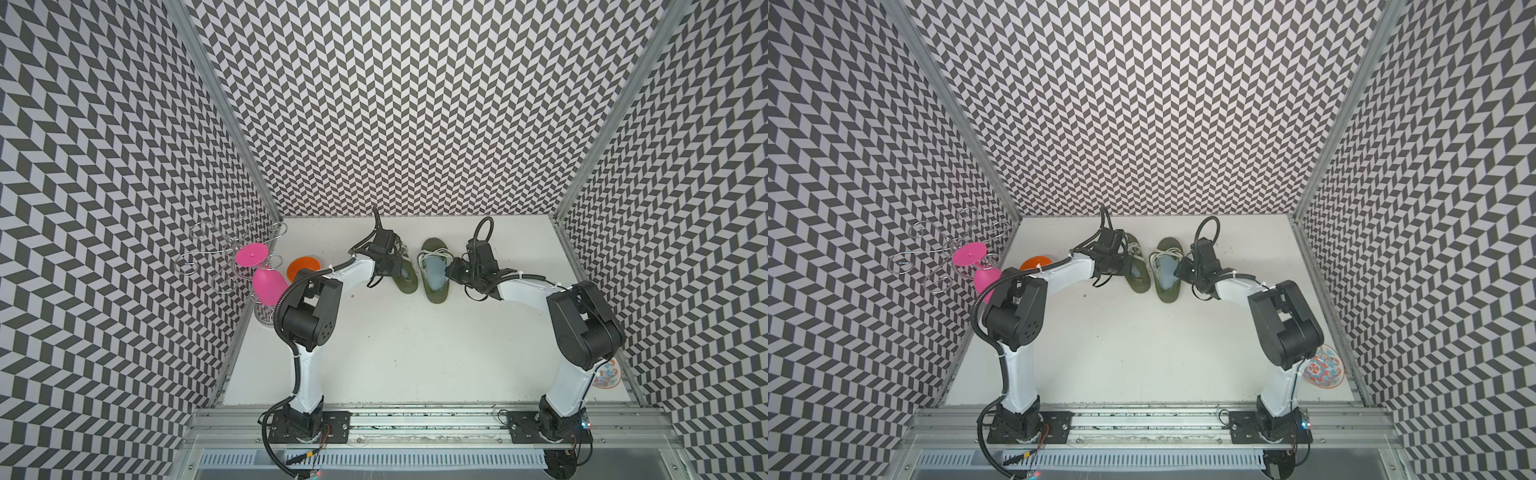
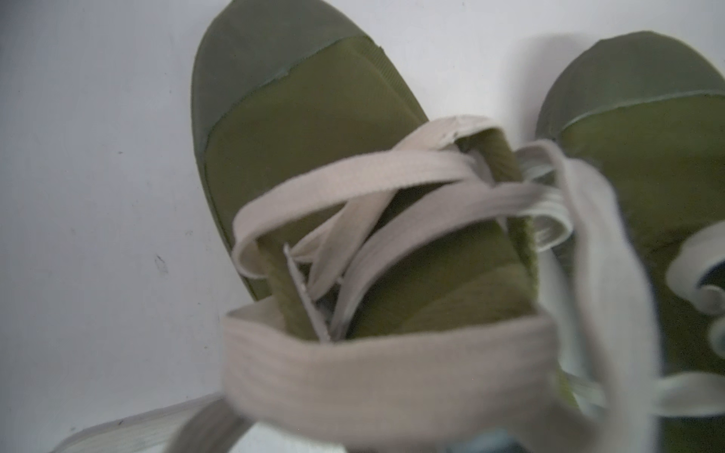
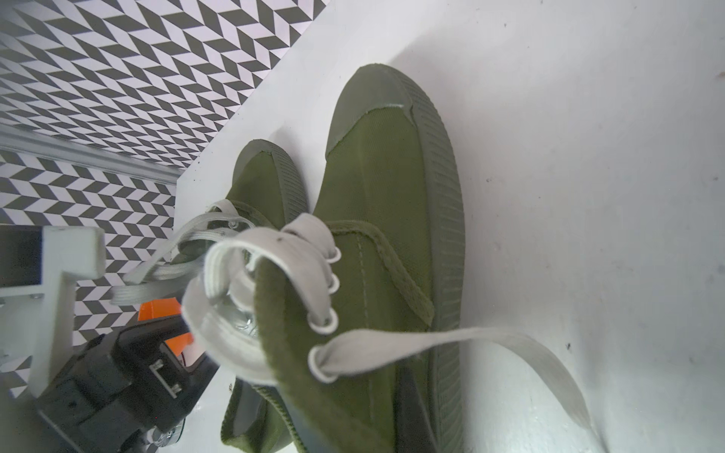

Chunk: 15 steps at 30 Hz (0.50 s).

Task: Insert the insole into the shoe
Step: Adjust the shoe at the center of the board.

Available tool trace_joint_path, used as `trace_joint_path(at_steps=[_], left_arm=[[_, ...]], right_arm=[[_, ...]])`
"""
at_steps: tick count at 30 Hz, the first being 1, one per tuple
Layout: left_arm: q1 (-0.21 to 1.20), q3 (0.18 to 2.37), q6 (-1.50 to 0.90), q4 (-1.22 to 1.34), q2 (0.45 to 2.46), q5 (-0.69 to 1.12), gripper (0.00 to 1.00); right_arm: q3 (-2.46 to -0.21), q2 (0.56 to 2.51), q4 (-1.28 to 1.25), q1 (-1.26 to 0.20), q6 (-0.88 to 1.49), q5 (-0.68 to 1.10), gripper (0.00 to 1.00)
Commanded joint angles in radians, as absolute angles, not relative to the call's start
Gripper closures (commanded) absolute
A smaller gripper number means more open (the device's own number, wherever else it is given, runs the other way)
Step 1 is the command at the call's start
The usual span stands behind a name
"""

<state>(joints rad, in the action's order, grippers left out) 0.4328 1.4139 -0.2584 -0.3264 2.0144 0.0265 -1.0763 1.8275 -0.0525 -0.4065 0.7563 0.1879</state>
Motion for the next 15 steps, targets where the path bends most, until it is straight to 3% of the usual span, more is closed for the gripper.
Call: trace_joint_path(at_steps=[1,15], left_arm=[[0.462,1.407,-0.148,-0.273,1.961,0.106,0.98],[0.449,1.424,0.046,-0.265,1.987,0.047,0.99]], right_arm=[[-1.115,1.82,-0.145,-0.419,0.747,0.204,1.0],[-1.144,1.877,-0.155,-0.409,0.773,0.154,1.0]])
